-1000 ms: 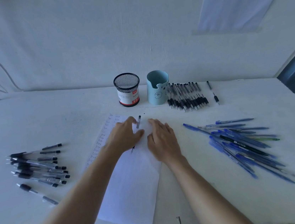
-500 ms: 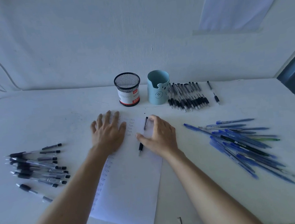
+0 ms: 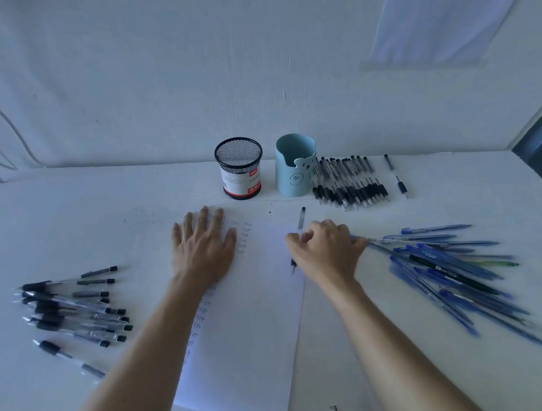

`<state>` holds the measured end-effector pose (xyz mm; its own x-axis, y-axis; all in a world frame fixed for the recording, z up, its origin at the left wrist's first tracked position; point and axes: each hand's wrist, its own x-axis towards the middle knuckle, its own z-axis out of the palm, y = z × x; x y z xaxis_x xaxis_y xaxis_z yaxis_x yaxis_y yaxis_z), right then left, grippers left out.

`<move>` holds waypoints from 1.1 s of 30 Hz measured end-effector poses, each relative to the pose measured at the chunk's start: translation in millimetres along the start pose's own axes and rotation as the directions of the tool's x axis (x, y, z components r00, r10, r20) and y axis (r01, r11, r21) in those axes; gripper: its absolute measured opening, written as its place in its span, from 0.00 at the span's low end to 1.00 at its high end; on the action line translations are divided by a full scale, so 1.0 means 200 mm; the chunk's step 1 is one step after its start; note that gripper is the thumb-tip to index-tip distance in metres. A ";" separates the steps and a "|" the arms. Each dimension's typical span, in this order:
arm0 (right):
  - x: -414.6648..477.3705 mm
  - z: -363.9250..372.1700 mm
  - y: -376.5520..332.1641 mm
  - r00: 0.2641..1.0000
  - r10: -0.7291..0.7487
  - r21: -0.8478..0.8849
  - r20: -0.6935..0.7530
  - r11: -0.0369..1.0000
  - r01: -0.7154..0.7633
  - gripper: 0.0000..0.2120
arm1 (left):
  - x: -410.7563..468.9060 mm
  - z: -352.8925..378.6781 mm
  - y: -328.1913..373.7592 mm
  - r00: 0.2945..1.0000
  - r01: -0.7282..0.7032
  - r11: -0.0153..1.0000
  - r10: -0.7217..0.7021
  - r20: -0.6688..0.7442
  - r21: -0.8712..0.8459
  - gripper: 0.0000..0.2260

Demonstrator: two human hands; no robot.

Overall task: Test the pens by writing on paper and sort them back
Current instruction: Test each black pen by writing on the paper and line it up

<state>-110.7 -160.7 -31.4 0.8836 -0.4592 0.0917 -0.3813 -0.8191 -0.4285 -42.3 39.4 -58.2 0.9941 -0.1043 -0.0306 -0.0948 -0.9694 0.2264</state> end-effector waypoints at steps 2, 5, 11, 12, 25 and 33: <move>0.06 -0.06 0.04 0.996 0.044 0.065 -0.075 0.997 -0.039 0.12 | 0.00 0.00 0.00 1.000 -0.004 1.000 0.004 -0.009 0.003 0.28; 0.19 -0.15 0.11 0.982 0.112 0.112 -0.151 0.989 -0.095 0.11 | 0.01 0.01 0.00 1.000 -0.007 1.000 0.007 -0.010 0.016 0.28; 0.46 -0.23 0.21 0.952 0.189 0.115 -0.242 0.980 -0.165 0.10 | 0.01 0.02 -0.01 0.999 -0.015 1.000 0.015 -0.030 0.025 0.27; 0.50 -0.23 0.21 0.946 0.194 0.109 -0.259 0.979 -0.171 0.10 | 0.01 0.02 -0.01 0.999 -0.015 1.000 0.016 -0.032 0.023 0.27; 0.66 -0.13 0.22 0.963 0.200 -0.072 -0.181 0.974 -0.216 0.13 | 0.02 0.02 -0.01 0.999 -0.015 1.000 0.016 -0.052 0.015 0.27; 0.46 -0.12 0.11 0.956 0.079 0.055 -0.284 0.996 -0.066 0.11 | 0.01 0.02 0.00 0.998 -0.007 1.000 0.007 -0.055 -0.003 0.26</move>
<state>-44.0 -230.3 -11.2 0.7367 -0.6015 0.3089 -0.4236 -0.7666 -0.4826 -40.1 39.1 -61.7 0.9948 -0.0988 0.0243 -0.1017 -0.9680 0.2292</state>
